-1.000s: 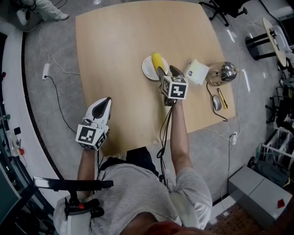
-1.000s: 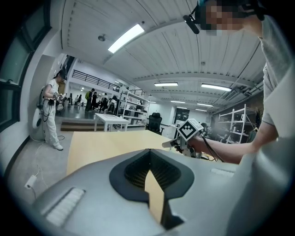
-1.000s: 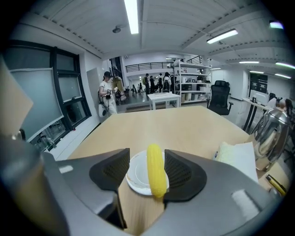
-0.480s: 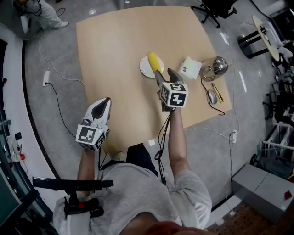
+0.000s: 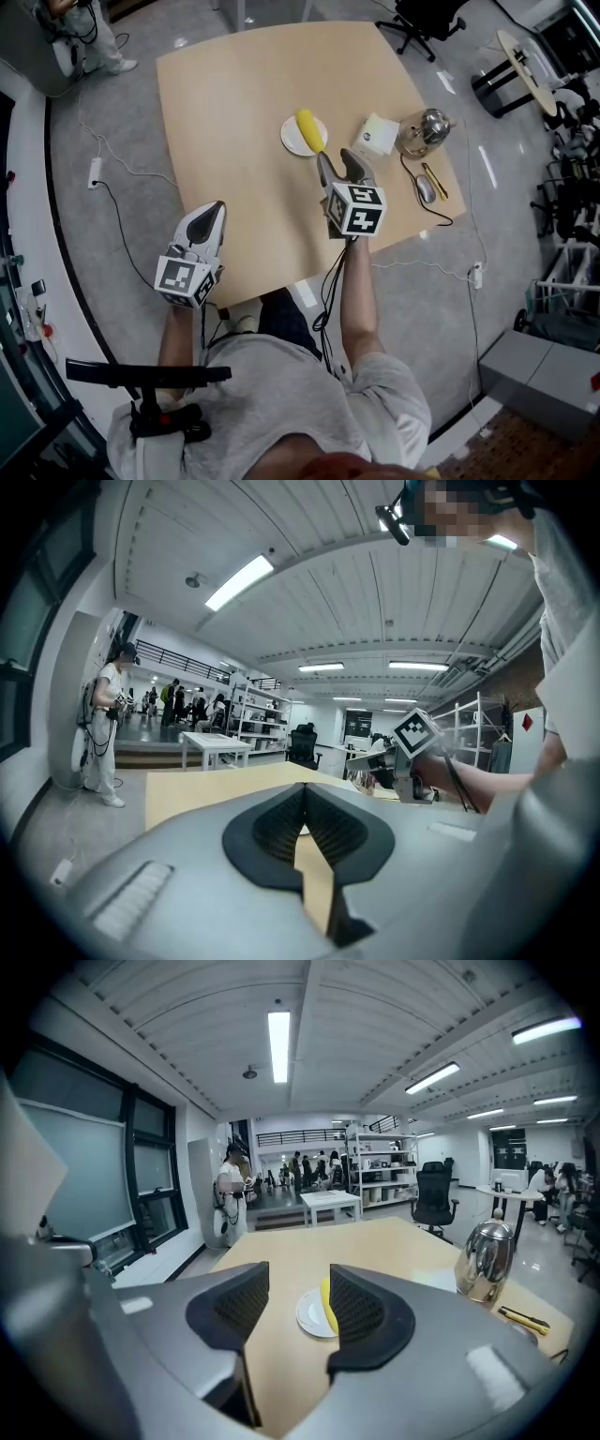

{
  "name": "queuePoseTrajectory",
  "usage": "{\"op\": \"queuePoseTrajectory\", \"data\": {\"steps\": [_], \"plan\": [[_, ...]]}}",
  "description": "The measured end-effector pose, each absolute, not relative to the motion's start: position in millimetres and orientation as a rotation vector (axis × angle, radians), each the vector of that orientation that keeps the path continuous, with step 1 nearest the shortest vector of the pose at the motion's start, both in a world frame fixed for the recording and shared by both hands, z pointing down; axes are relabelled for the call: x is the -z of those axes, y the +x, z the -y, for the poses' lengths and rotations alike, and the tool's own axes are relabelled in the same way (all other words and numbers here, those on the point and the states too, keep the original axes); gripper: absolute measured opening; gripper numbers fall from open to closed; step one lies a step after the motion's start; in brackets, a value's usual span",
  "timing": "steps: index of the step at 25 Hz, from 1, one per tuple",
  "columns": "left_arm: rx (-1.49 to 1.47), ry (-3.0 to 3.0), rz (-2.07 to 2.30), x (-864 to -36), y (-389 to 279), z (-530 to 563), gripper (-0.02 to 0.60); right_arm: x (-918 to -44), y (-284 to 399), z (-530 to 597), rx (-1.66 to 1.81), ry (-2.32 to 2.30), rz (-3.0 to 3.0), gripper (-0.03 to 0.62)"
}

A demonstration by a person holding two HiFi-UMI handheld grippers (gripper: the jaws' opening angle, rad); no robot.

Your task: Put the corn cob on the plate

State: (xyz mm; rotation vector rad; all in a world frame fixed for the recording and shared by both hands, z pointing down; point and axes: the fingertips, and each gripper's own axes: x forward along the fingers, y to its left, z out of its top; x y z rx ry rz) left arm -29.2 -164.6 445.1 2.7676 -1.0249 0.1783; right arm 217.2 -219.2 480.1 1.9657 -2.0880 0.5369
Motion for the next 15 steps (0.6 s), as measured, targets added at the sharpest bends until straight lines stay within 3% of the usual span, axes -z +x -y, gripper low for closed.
{"op": "queuePoseTrajectory", "data": {"steps": [15], "plan": [[-0.101, 2.85, 1.017, -406.0, -37.6, 133.0, 0.02, -438.3, 193.6, 134.2, -0.458, 2.078, 2.159, 0.204]]}}
